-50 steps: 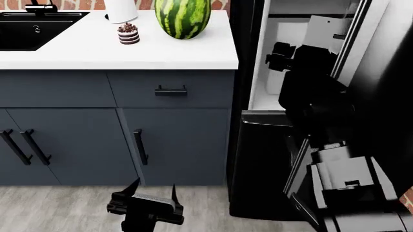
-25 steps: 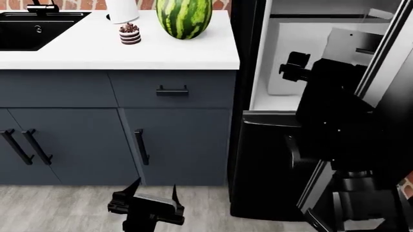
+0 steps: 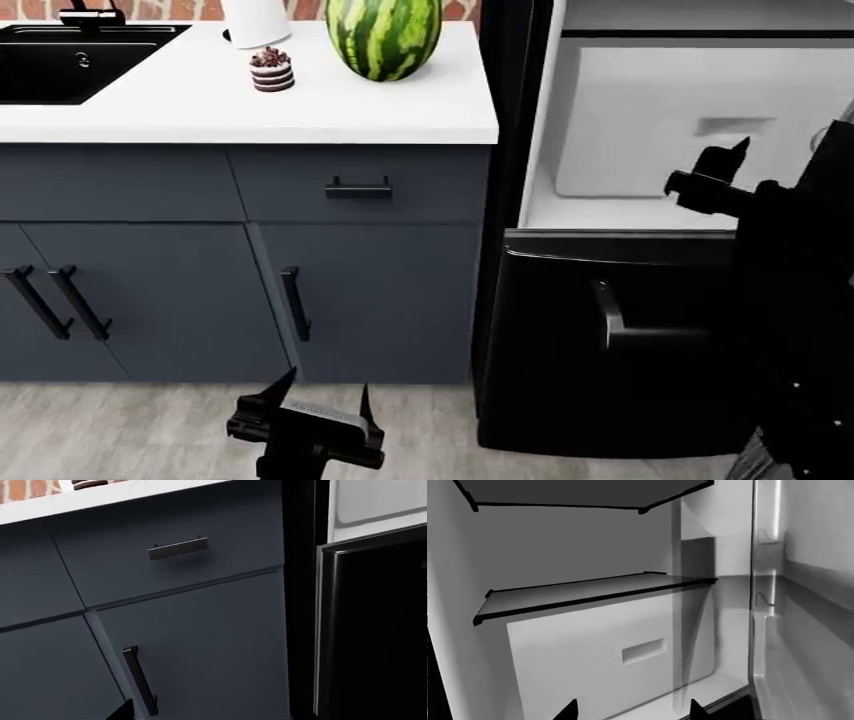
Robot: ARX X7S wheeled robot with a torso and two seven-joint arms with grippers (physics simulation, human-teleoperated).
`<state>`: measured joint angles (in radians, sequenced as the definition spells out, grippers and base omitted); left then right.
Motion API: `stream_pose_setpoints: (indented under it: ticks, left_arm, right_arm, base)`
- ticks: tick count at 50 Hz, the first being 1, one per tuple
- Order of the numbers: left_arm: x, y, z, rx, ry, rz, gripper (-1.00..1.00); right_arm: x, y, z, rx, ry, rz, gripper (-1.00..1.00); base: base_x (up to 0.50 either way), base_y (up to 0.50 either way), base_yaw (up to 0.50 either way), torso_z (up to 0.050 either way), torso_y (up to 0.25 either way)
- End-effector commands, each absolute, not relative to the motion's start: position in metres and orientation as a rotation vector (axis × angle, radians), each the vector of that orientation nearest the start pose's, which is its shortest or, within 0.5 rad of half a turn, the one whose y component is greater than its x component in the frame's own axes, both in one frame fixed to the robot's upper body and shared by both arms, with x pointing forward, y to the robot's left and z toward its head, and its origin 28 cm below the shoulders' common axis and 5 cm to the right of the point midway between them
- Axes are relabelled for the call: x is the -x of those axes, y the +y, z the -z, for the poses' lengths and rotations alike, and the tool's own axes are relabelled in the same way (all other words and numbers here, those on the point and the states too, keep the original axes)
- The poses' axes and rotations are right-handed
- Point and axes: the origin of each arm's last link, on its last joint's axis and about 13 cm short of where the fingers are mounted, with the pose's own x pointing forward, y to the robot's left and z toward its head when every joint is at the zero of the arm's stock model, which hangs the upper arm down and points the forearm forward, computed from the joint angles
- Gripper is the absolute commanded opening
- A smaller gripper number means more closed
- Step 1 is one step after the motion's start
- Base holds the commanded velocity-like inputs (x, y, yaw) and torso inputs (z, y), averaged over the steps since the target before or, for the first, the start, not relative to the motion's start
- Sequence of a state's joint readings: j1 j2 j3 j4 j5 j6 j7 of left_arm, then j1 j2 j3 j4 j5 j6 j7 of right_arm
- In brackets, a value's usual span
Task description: Open the fridge door
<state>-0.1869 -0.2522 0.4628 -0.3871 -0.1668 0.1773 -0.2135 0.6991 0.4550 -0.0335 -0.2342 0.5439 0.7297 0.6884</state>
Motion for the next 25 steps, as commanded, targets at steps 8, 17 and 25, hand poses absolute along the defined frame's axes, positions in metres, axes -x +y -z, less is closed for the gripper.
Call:
stream_pose_setpoints:
  ticks: [8,17,25]
  left_arm:
    - [-0.23,0.205,0.028,-0.215,0.097,0.156,1.0]
    - [-0.23,0.204,0.029,-0.229,0.099,0.146,1.0]
    - [-0.231,0.204,0.028,-0.231,0.101,0.14,1.0]
  right_arm:
    - [-0.269,-0.307,-0.15,0.032,0.13,1.066,1.0]
    - [-0.243,-0.335,-0.129,0.02,0.166,1.157,1.0]
    - [-0.205,-0.365,-0.118,-0.002,0.187,1.266,1.0]
  base:
    - [0.0,0.0,0.0,0.0,0.0]
    - [0.0,0.0,0.0,0.0,0.0]
    - [0.0,0.0,0.0,0.002,0.0]
